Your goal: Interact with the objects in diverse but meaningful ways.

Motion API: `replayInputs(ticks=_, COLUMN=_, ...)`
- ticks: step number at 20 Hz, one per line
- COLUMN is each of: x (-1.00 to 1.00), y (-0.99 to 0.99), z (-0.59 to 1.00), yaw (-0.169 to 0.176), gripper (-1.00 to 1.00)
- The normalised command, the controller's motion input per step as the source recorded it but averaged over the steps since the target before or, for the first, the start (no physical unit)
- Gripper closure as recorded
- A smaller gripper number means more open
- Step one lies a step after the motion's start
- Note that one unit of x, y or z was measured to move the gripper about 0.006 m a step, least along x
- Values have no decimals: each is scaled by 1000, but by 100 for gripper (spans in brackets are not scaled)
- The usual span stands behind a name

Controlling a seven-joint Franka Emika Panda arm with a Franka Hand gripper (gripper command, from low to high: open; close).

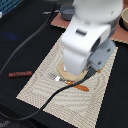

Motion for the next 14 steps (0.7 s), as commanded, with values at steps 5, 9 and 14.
replayInputs(ticks=5, x=267, y=969, z=205, yaw=8, gripper=100)
replayInputs(ticks=9, x=265, y=925, z=-91, yaw=17, gripper=100)
replayInputs(ticks=14, x=173, y=825, z=-400, yaw=50, gripper=100)
